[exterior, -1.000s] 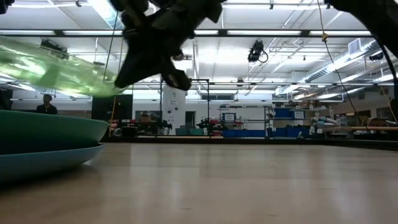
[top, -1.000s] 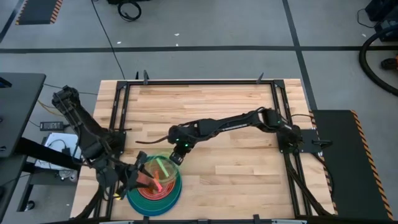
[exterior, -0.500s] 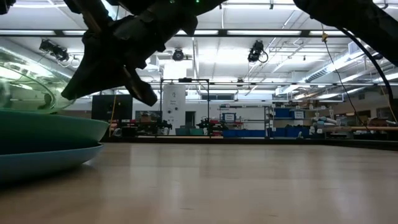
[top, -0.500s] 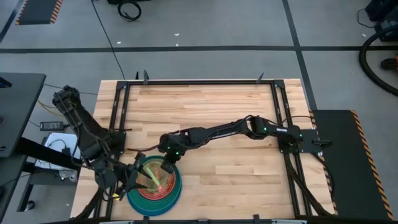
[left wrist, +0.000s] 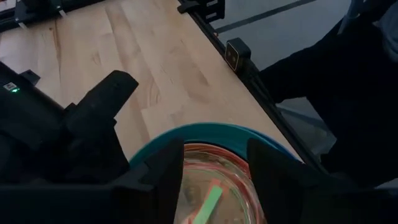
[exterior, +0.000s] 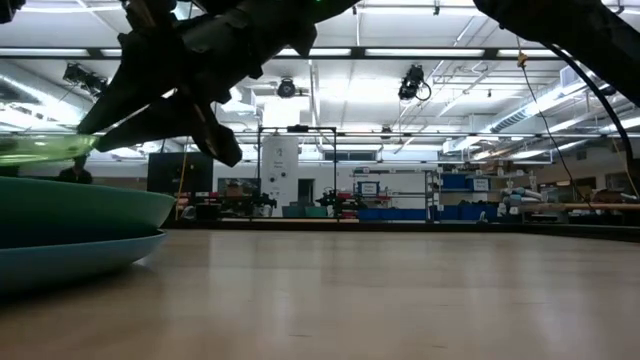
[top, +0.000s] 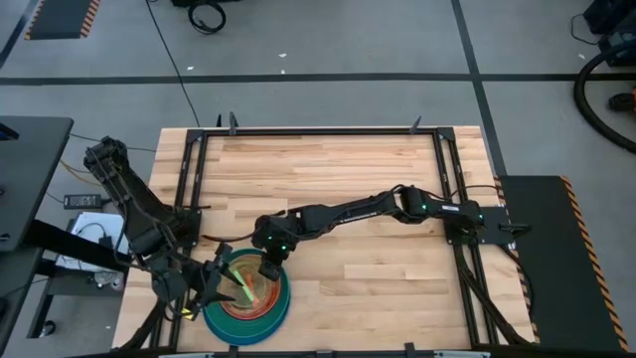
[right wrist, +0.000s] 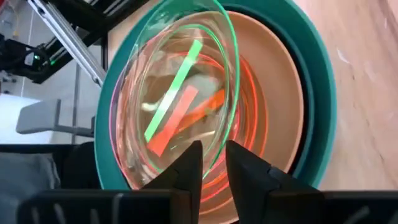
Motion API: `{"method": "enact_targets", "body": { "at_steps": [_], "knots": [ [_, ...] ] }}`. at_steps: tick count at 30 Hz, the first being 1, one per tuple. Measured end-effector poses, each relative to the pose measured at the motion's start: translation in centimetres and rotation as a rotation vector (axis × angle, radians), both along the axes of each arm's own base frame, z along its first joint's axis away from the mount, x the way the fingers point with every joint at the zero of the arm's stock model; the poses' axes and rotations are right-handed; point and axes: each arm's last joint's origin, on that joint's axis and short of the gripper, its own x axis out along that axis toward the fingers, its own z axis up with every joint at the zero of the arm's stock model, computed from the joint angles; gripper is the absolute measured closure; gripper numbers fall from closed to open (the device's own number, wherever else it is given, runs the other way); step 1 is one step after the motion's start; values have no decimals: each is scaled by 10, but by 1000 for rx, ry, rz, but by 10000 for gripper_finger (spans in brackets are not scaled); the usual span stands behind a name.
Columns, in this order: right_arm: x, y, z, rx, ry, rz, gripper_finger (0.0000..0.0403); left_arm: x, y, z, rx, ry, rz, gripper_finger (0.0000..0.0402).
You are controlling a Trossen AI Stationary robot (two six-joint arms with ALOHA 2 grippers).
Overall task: Stack plastic plates
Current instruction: Stack the light green plate on top of the light pink plate, then return to Home Position
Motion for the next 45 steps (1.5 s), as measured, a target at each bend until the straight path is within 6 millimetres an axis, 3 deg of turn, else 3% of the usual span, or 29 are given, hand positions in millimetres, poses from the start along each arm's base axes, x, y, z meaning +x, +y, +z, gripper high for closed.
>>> {"method": "enact_targets", "body": {
  "at_steps": [12, 16, 21, 25, 38, 45],
  "knots": [
    [-19, -29, -4, 24, 223, 61, 310, 0, 0, 0, -89, 37, 64, 219],
    [-26, -33, 6, -14, 229, 98, 309, 2, -1, -3, -108, 58, 91, 219],
    [-43, -35, 25, -229, 255, 168, 310, 7, -7, -17, -87, 123, 138, 219],
    [-51, -34, 27, -424, 289, 185, 310, 10, -10, -28, -45, 174, 170, 219],
    [-53, -46, 36, -553, 267, 202, 348, 11, 0, -29, 84, 78, 291, 251],
    [-59, -70, 42, -599, 330, 130, 369, 6, 8, -32, 60, 84, 311, 268]
  ]
}}
